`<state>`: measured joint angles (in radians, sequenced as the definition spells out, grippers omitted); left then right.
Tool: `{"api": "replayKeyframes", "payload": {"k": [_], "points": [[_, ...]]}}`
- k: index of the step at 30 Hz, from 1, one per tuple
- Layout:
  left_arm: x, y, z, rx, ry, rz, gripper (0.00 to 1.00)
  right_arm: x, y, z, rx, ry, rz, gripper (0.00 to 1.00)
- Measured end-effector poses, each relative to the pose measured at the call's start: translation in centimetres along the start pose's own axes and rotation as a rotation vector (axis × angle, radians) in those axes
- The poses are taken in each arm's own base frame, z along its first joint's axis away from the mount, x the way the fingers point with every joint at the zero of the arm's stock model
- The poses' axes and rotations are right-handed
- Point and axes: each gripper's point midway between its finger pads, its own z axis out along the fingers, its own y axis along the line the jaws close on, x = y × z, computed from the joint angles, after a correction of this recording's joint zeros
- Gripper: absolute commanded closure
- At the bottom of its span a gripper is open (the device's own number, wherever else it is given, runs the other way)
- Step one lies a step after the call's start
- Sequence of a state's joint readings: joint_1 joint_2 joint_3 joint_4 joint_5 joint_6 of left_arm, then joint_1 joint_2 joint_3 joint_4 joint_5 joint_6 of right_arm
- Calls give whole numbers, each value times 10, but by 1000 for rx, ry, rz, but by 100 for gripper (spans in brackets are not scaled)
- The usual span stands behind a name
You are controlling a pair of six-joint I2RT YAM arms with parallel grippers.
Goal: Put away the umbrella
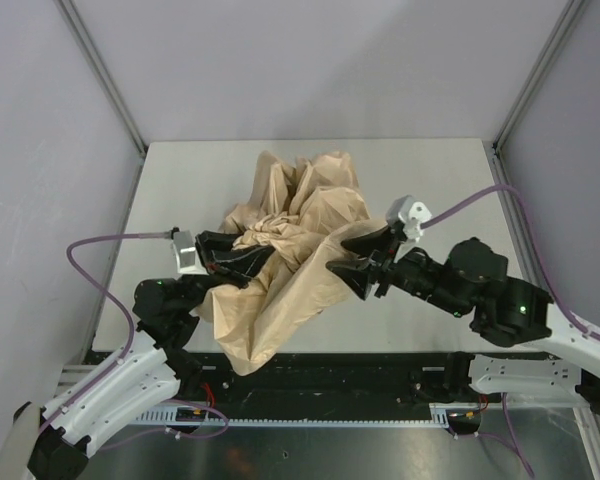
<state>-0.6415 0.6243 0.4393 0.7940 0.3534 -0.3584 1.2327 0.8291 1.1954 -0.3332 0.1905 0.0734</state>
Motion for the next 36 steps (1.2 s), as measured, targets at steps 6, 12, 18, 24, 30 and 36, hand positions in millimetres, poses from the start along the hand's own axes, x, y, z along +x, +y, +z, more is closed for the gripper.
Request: {"api": "replayKeyframes", "payload": {"k": [6, 12, 18, 24, 30, 36], "points": [[4, -13, -2, 69, 25, -19, 100, 27, 5, 28, -15, 58, -6, 78], [11, -24, -2, 124, 58, -87, 100, 63, 21, 67, -90, 80, 41, 86], [11, -20, 0, 125, 52, -97, 100, 70, 19, 82, -117, 80, 126, 65], [1, -35, -2, 201, 24, -80, 100, 66, 20, 69, -141, 98, 190, 25], [0, -41, -6, 229, 13, -65, 100, 45, 20, 8, -146, 87, 238, 16], [3, -37, -9, 217, 7, -37, 100, 11, 10, -56, -114, -56, 340, 9]]}}
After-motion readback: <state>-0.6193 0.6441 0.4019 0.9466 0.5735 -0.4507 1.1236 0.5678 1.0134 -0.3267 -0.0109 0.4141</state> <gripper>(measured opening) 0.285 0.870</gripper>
